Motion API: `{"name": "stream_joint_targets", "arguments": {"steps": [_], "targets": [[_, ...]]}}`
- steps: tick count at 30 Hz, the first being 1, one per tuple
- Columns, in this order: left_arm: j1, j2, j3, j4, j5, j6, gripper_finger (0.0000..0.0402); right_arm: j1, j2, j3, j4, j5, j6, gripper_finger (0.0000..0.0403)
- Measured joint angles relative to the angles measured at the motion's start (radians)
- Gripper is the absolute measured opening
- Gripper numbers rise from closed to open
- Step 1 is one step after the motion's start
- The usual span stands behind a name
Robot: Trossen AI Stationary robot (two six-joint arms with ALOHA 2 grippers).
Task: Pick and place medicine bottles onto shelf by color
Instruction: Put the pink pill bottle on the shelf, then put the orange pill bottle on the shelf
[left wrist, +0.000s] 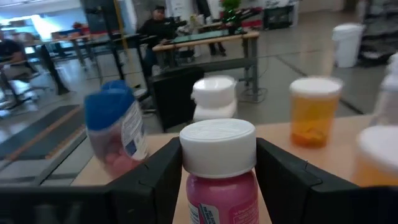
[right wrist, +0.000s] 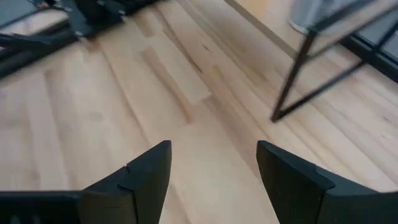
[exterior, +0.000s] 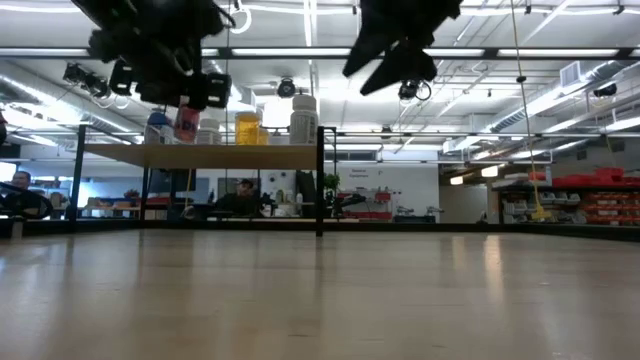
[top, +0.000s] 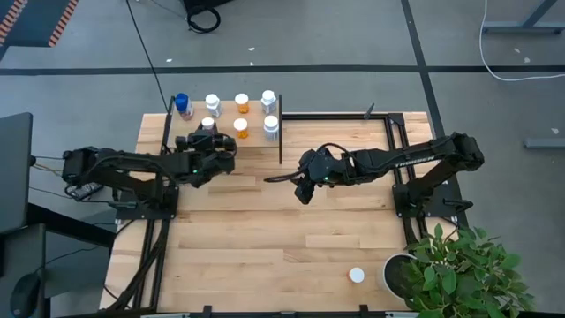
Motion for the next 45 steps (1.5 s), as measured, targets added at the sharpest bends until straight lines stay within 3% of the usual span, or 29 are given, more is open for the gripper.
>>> {"name": "stream_joint_targets", "arguments": {"steps": [10,22,38,45], "targets": [[0.053,0.141,0.002,0.121,-0.047,-0.031,0.0183,-0.047,0.0,-0.011,0.003,0.0,-0.014,0.0243],[0.052,0.146,0.0,0.118,-0.077,-0.074,0.0194,-0.047,0.0,-0.012,-0.001,0.001,-0.04,0.0243],[0.043,0.127,0.001,0.173,-0.066,0.001,0.0266,-0.046,0.0,-0.012,-0.003,0.0,-0.041,0.0243],[0.028,0.122,0.002,0.172,-0.067,0.001,0.0276,-0.045,0.0,-0.012,-0.018,0.0,-0.041,0.0243]]}}
